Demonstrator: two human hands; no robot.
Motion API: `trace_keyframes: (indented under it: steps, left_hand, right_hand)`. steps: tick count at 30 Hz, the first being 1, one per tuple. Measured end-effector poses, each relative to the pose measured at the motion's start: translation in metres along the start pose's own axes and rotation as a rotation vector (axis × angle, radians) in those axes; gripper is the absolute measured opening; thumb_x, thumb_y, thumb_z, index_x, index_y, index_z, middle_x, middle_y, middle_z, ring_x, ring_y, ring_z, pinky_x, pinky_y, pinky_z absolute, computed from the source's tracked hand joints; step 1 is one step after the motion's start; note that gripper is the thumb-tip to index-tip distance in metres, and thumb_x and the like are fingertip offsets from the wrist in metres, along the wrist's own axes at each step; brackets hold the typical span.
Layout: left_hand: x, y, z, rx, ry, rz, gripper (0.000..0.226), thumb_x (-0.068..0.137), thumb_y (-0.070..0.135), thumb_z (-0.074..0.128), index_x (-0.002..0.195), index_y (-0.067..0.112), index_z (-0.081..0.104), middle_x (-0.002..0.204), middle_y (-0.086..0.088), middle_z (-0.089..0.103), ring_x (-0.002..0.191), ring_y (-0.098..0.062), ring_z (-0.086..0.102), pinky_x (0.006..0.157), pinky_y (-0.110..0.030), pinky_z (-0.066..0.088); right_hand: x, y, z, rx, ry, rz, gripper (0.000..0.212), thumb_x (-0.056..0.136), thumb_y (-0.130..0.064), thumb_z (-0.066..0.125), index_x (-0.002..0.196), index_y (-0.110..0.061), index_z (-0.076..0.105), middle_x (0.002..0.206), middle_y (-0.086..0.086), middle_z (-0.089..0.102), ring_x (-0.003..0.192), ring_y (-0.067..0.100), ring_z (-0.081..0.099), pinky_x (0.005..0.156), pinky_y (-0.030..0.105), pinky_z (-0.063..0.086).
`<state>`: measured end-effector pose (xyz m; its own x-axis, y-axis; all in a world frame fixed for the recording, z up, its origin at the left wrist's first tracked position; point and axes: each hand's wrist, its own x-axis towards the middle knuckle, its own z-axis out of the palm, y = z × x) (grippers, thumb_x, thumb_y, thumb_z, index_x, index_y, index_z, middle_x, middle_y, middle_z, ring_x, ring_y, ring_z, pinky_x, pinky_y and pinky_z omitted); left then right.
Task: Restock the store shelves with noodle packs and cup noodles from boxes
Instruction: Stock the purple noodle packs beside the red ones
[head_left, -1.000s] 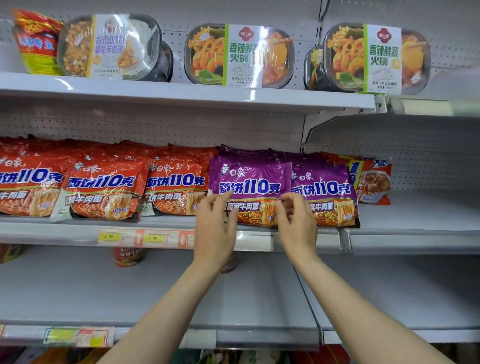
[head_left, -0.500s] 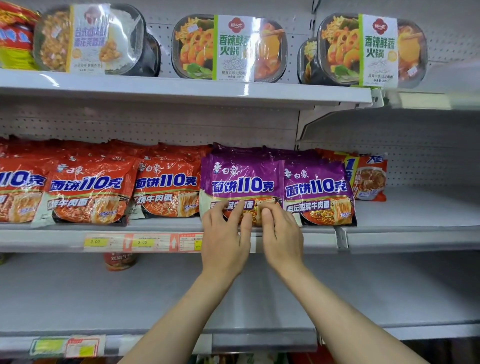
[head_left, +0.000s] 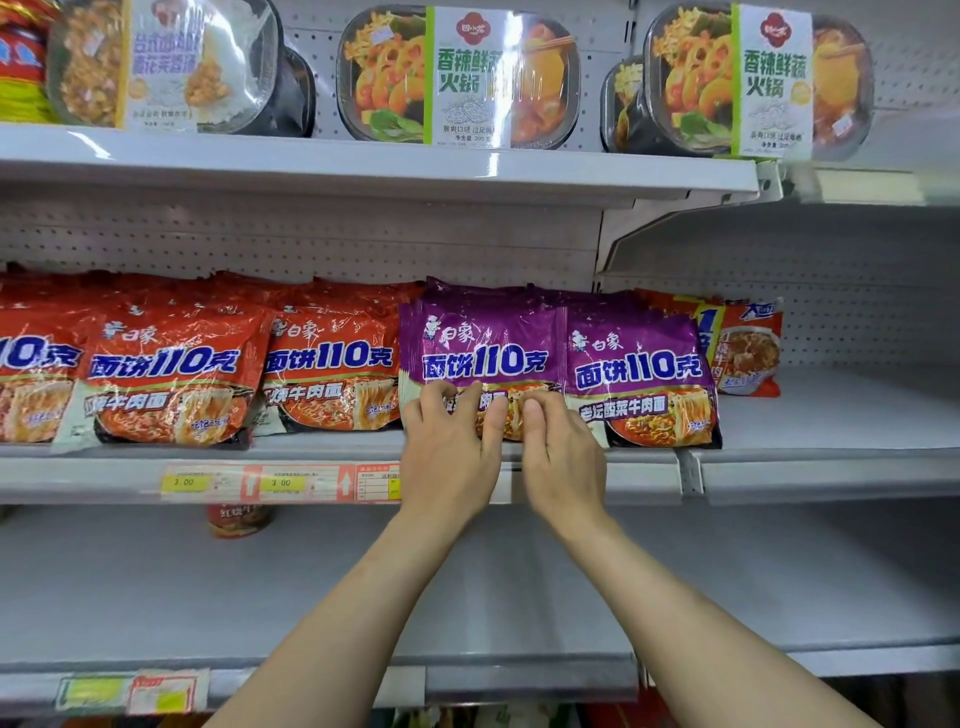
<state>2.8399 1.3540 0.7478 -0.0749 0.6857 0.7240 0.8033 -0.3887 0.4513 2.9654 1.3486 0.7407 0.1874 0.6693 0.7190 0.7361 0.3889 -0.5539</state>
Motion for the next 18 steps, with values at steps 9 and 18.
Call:
trace_keyframes:
  steps: [9,18]
  left_hand:
    - [-0.007,-0.015,0.011,0.106,-0.003,0.054,0.075,0.1,0.06,-0.004,0.13,0.027,0.057,0.135,0.006,0.053,0.122,-0.018,0.042,0.096,-0.029,0.034]
    - [-0.041,0.022,-0.003,-0.278,0.067,-0.004,0.062,0.098,0.056,0.028,0.131,0.015,0.059,0.134,-0.004,0.052,0.129,-0.019,0.042,0.109,-0.035,0.035]
  right_hand:
    - [-0.011,0.001,-0.005,0.069,-0.026,-0.002,0.033,0.103,-0.04,0.034,0.119,-0.024,0.058,0.11,-0.011,0.067,0.102,0.012,0.059,0.08,0.03,0.043]
    - [-0.037,0.014,-0.033,0.213,-0.029,0.032,0.029,0.104,-0.036,0.04,0.123,-0.023,0.059,0.115,-0.012,0.064,0.108,0.008,0.057,0.09,0.031,0.046]
